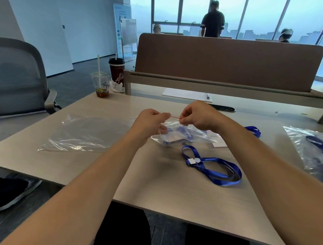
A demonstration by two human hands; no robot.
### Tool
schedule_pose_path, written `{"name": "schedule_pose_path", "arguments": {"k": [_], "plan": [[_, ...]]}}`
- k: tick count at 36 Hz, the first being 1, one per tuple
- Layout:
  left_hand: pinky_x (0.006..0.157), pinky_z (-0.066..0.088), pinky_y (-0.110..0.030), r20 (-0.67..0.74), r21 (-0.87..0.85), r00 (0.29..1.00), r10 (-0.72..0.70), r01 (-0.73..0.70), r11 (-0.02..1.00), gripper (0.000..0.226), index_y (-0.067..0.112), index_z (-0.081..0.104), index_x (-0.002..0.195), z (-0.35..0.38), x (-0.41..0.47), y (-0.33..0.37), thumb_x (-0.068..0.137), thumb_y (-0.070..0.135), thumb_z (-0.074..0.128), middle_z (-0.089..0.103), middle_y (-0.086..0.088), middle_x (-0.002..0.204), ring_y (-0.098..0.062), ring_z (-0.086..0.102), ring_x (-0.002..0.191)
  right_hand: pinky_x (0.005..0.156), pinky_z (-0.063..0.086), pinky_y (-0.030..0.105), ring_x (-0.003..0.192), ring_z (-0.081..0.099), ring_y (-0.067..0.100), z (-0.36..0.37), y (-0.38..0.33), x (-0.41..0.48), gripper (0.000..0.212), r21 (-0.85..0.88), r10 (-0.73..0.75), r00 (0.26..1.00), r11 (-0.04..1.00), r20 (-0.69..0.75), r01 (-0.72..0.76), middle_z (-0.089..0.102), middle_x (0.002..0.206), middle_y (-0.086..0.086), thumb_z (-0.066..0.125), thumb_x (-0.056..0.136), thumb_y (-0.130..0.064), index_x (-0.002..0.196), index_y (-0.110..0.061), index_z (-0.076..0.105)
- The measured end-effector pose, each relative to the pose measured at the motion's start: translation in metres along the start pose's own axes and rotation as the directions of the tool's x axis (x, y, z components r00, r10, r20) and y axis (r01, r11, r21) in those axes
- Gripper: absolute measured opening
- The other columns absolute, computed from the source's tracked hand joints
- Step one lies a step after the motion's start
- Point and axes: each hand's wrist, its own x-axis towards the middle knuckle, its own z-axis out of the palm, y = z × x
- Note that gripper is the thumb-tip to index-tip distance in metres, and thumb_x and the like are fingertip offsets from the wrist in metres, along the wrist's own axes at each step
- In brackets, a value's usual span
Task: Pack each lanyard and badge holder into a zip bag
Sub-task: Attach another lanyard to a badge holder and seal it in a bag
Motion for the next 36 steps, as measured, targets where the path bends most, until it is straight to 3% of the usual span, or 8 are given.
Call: {"name": "schedule_pose_path", "arguments": {"k": [3,8,15,20,26,32,36], "plan": [[0.083,0.061,-0.043,0.014,0.073,1.000,-0.015,0.014,0.997,0.034,0.006,0.059,0.109,0.001,-0.002,0.005,0.086,0.025,0.075,0.065,-0.012,0.102,-0.027,0.071,0.086,0.066,0.046,0.021,0.080,0.062,0.012,0.000,0.001,-0.002,0.011,-0.022,-0.013,1.000,1.000,0.007,0.013,0.068,0.085,-0.004,0.068,0.092,-0.012,0.100,-0.010,0.075],[0.088,0.058,-0.044,0.043,0.214,0.997,0.059,-0.067,0.974,0.014,0.003,0.071,0.099,0.003,-0.001,0.005,0.090,0.014,0.070,0.071,-0.012,0.088,-0.029,0.070,0.088,0.065,0.044,0.019,0.078,0.060,0.010,0.003,0.002,-0.002,0.012,-0.022,-0.036,0.999,0.999,0.003,0.036,0.067,0.086,-0.004,0.068,0.092,-0.012,0.101,-0.010,0.075],[0.087,0.056,-0.037,-0.006,0.334,0.991,0.131,-0.122,0.935,0.008,0.011,0.070,0.088,0.007,0.003,0.002,0.093,0.016,0.066,0.071,-0.008,0.087,-0.025,0.068,0.087,0.065,0.046,0.019,0.079,0.063,0.011,0.005,0.004,0.001,0.014,0.025,-0.019,1.000,1.000,0.002,0.019,0.067,0.084,-0.006,0.069,0.092,-0.015,0.103,-0.010,0.075],[0.079,0.052,-0.033,-0.050,0.334,0.987,0.154,-0.129,0.934,0.010,0.011,0.067,0.084,0.005,0.008,0.000,0.093,0.012,0.063,0.069,-0.007,0.082,-0.024,0.065,0.083,0.058,0.043,0.018,0.075,0.063,0.010,-0.001,0.011,-0.001,0.013,0.019,0.023,1.000,1.000,-0.003,-0.023,0.068,0.084,-0.003,0.068,0.093,-0.017,0.101,-0.009,0.075],[0.073,0.045,-0.029,-0.071,0.329,0.982,0.174,-0.142,0.934,0.010,0.012,0.067,0.084,0.001,0.009,0.000,0.094,0.011,0.063,0.066,-0.005,0.079,-0.022,0.062,0.080,0.065,0.050,0.022,0.081,0.066,0.013,-0.010,0.028,-0.005,0.016,0.035,0.081,0.997,0.996,-0.019,-0.080,0.072,0.089,0.001,0.069,0.093,-0.021,0.103,-0.011,0.075],[0.077,0.041,-0.026,-0.049,0.534,0.973,0.223,-0.163,0.830,0.014,0.008,0.069,0.104,0.005,0.007,0.001,0.096,0.015,0.060,0.068,-0.008,0.102,-0.018,0.058,0.088,0.068,0.047,0.023,0.081,0.063,0.012,-0.009,0.027,-0.010,0.015,-0.040,0.051,0.998,0.998,-0.028,-0.052,0.070,0.092,0.000,0.067,0.094,-0.015,0.104,-0.009,0.075],[0.097,0.044,-0.030,-0.005,0.678,0.960,0.281,-0.203,0.707,0.040,0.014,0.060,0.132,0.007,0.007,0.004,0.093,0.026,0.065,0.059,-0.006,0.131,-0.023,0.056,0.115,0.070,0.045,0.023,0.081,0.061,0.012,-0.003,0.026,-0.013,0.016,-0.089,0.021,0.999,0.996,-0.027,-0.024,0.070,0.096,0.002,0.066,0.094,-0.014,0.106,-0.008,0.074]]}}
